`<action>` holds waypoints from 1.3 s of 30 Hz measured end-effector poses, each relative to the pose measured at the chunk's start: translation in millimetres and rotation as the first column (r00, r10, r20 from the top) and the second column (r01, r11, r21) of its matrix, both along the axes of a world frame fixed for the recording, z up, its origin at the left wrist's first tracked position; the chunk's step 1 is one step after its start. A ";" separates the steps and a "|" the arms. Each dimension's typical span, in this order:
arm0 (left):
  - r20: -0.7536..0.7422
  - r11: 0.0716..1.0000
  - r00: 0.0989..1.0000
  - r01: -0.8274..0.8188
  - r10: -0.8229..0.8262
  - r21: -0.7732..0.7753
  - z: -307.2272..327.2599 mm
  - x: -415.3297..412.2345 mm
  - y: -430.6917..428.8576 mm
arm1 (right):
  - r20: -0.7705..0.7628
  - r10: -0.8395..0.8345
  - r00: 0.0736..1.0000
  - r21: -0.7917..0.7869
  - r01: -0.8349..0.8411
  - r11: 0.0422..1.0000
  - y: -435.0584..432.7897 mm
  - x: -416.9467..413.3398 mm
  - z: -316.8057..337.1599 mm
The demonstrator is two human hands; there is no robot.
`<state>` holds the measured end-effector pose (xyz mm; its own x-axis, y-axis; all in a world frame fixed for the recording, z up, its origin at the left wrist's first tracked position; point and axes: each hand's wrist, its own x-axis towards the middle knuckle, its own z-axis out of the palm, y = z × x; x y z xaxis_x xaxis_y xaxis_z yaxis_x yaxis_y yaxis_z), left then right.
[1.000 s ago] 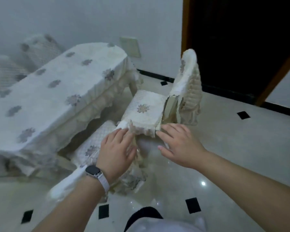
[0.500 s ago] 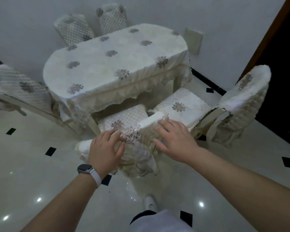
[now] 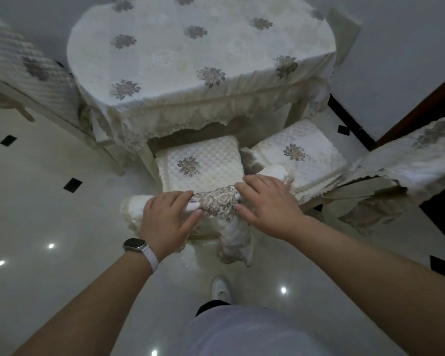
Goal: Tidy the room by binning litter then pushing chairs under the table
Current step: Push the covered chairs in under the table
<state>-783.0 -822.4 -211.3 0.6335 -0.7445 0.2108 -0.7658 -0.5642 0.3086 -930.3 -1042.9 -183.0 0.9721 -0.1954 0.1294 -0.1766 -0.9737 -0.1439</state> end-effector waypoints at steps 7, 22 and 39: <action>0.017 1.000 1.000 0.002 -0.002 0.009 -9.6 15.5 7.8 | 0.028 0.107 0.994 -0.055 -0.105 0.993 -11.6 29.8 -23.7; 0.053 0.996 0.997 0.059 -0.055 -0.069 -17.8 48.9 -14.4 | 0.137 0.177 0.975 -0.131 -0.160 0.978 -43.8 63.9 -35.3; 0.001 0.990 0.991 -0.132 0.133 -0.042 11.7 108.8 -99.0 | 0.340 0.242 0.909 -0.081 -0.228 0.970 -135.1 161.0 -28.5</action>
